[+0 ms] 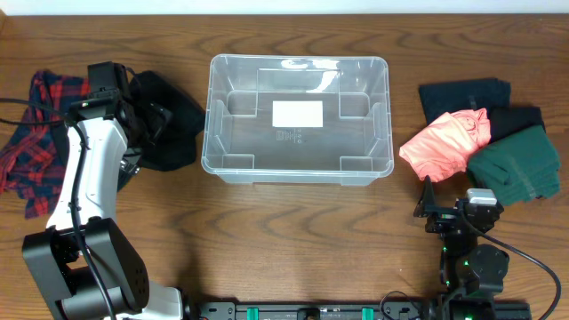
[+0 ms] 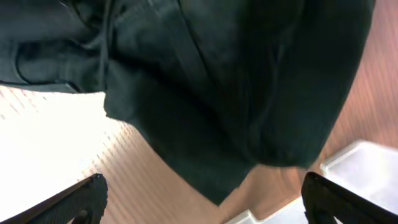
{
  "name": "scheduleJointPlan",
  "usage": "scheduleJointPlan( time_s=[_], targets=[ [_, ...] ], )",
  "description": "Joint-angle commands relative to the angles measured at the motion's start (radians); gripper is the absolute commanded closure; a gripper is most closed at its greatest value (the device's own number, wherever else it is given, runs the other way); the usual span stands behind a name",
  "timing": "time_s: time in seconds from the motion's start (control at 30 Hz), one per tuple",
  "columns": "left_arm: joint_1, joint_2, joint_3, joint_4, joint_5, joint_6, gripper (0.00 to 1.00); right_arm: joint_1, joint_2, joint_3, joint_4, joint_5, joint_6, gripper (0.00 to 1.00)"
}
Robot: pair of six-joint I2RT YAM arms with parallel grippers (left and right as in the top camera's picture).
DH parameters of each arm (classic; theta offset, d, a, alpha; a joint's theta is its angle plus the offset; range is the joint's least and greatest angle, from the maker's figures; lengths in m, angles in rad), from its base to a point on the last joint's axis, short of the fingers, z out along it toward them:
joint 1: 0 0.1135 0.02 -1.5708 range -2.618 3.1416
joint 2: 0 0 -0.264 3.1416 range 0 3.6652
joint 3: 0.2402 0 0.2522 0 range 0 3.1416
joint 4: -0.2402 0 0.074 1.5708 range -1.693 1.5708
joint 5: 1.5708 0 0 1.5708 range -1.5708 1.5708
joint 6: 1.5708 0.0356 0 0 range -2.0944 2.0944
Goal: Pack container
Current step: 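Reach left gripper to the black garment and grasp it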
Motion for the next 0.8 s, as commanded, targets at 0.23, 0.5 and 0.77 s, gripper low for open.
scheduleJointPlan(
  time_s=[0.23, 0.5, 0.77],
  targets=[
    [0.002, -0.001, -0.085, 0.089, -0.068, -0.056, 0.06, 0.01, 0.0, -0.002, -0.003, -0.003, -0.015, 0.01],
    [0.002, 0.023, -0.208, 0.257, -0.068, -0.057, 0.07, 0.01, 0.0, -0.002, -0.003, -0.003, -0.015, 0.01],
    [0.002, 0.13, -0.237, 0.381, -0.068, -0.057, 0.14, 0.01, 0.0, -0.002, -0.003, -0.003, -0.015, 0.01]
  ],
)
